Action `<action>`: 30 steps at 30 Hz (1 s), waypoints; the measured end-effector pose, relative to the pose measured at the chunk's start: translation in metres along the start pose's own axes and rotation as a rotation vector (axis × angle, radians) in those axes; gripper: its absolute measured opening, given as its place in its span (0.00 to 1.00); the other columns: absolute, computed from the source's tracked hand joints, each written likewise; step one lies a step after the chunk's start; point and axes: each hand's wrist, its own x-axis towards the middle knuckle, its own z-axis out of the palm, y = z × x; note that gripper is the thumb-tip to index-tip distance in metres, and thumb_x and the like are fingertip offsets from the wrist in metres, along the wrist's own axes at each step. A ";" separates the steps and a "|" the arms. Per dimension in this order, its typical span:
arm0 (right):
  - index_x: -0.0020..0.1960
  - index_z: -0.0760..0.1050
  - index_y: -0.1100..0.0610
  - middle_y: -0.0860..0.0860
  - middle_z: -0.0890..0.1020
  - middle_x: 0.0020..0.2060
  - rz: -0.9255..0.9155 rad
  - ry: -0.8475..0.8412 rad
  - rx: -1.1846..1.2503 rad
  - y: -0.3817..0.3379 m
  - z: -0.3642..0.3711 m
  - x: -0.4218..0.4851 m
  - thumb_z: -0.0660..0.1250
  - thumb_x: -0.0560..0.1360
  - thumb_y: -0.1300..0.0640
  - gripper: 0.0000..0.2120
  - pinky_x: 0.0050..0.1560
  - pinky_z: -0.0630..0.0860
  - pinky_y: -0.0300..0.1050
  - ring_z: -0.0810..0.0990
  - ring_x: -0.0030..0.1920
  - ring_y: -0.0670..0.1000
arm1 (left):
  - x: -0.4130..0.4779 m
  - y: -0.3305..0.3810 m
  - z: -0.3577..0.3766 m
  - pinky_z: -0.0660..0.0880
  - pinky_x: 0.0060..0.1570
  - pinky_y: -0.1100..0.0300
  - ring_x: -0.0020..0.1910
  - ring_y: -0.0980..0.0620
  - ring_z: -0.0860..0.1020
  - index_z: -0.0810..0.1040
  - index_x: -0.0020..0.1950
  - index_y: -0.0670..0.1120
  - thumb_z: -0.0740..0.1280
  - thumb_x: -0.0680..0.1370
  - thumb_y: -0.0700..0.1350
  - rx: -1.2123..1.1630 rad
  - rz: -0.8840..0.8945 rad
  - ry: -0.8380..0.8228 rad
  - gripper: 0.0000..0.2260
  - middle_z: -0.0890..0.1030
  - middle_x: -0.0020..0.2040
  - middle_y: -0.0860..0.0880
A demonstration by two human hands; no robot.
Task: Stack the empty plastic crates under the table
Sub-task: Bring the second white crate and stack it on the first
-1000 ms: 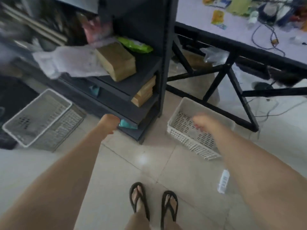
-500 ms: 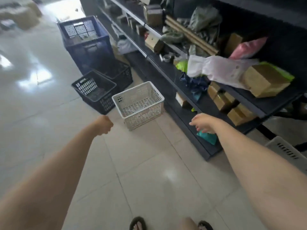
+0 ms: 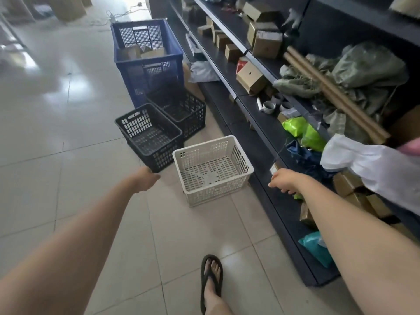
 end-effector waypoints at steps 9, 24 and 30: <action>0.53 0.74 0.56 0.59 0.79 0.50 0.013 0.002 0.032 -0.055 -0.074 0.139 0.65 0.75 0.55 0.09 0.52 0.78 0.54 0.78 0.47 0.57 | 0.143 0.058 -0.033 0.70 0.38 0.57 0.42 0.43 0.76 0.72 0.49 0.39 0.58 0.79 0.44 -0.048 -0.131 -0.043 0.08 0.76 0.47 0.40; 0.60 0.74 0.65 0.57 0.78 0.46 0.094 -0.099 0.070 -0.098 -0.070 0.424 0.64 0.75 0.57 0.17 0.42 0.70 0.45 0.75 0.43 0.54 | 0.398 0.061 0.039 0.70 0.46 0.54 0.46 0.43 0.74 0.71 0.46 0.42 0.62 0.78 0.41 -0.306 -0.397 -0.079 0.03 0.73 0.39 0.44; 0.70 0.64 0.63 0.61 0.72 0.66 0.222 0.097 0.102 -0.058 0.018 0.622 0.67 0.73 0.56 0.28 0.59 0.71 0.50 0.73 0.65 0.62 | 0.545 -0.025 0.179 0.73 0.50 0.47 0.60 0.36 0.75 0.63 0.71 0.36 0.67 0.76 0.45 -0.360 -0.564 0.038 0.28 0.74 0.63 0.34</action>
